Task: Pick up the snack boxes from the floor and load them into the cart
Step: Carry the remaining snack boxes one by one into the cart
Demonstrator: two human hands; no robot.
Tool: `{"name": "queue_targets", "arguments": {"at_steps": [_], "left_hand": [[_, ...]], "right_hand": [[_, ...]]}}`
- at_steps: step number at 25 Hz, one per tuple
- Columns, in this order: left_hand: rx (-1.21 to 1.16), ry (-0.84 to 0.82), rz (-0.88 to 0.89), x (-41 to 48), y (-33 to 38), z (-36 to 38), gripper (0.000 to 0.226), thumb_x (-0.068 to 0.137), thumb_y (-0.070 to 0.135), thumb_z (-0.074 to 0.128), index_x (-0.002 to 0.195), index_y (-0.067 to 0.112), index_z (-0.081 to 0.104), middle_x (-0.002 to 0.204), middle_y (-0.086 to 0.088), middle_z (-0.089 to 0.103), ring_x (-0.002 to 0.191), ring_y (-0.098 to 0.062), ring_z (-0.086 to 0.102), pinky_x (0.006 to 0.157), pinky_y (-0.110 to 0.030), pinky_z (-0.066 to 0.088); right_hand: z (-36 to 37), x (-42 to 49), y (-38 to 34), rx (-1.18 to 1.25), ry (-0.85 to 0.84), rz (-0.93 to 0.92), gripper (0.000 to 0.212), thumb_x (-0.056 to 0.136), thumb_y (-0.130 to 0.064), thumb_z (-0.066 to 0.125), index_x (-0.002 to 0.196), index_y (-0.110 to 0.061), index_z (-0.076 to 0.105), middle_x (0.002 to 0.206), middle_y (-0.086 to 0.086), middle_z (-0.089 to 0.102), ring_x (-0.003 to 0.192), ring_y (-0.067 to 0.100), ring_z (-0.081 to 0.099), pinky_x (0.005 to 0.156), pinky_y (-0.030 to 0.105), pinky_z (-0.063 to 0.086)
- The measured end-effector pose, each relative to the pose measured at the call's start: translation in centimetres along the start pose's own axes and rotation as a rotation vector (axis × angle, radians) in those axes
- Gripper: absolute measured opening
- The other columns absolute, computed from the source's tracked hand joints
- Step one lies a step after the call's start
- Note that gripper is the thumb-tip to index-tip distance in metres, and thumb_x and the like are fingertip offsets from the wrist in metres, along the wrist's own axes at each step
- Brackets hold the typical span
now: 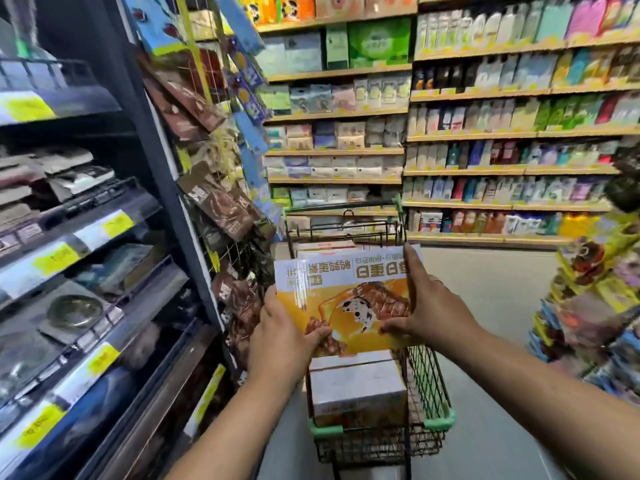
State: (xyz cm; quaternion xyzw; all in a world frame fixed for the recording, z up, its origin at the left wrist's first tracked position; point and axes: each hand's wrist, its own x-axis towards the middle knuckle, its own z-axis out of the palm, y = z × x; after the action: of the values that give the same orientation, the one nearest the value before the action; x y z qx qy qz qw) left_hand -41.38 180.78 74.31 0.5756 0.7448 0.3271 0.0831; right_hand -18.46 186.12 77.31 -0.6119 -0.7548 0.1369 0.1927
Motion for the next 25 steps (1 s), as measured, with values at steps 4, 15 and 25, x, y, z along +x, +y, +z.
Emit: {"name": "queue_targets", "arguments": {"at_steps": [4,15,25], "left_hand": [[0.01,-0.084,-0.056,4.5,-1.6,5.4,0.122,0.073,0.054,0.076,0.147,0.023,-0.016,0.138,-0.012,0.042,0.119,-0.033,0.052,0.089,-0.039,0.046],[0.189,-0.274,-0.042,19.3,-8.3,18.4,0.107,0.082,0.056,0.066,0.151,0.032,-0.013,0.127,-0.02,0.045,0.107,-0.039,0.055,0.086,-0.043,0.047],[0.161,-0.041,-0.107,28.1,-13.6,30.8,0.111,0.08,0.039,0.075,0.142,0.039,-0.016,0.132,-0.021,0.039,0.115,-0.041,0.046,0.098,-0.049,0.039]], "right_hand": [[3.8,6.7,2.5,-0.004,-0.084,0.004,0.138,0.061,-0.056,0.082,0.14,-0.046,-0.031,0.138,0.008,0.049,0.116,0.027,0.056,0.091,0.037,0.049],[16.5,22.3,7.5,0.074,-0.142,0.103,0.137,0.065,-0.043,0.085,0.145,-0.04,-0.026,0.141,0.013,0.045,0.119,0.032,0.053,0.093,0.04,0.045],[29.2,33.6,12.8,0.152,0.07,0.007,0.119,0.075,-0.029,0.08,0.141,-0.047,-0.017,0.154,0.022,0.014,0.123,0.041,0.05,0.093,0.045,0.047]]}}
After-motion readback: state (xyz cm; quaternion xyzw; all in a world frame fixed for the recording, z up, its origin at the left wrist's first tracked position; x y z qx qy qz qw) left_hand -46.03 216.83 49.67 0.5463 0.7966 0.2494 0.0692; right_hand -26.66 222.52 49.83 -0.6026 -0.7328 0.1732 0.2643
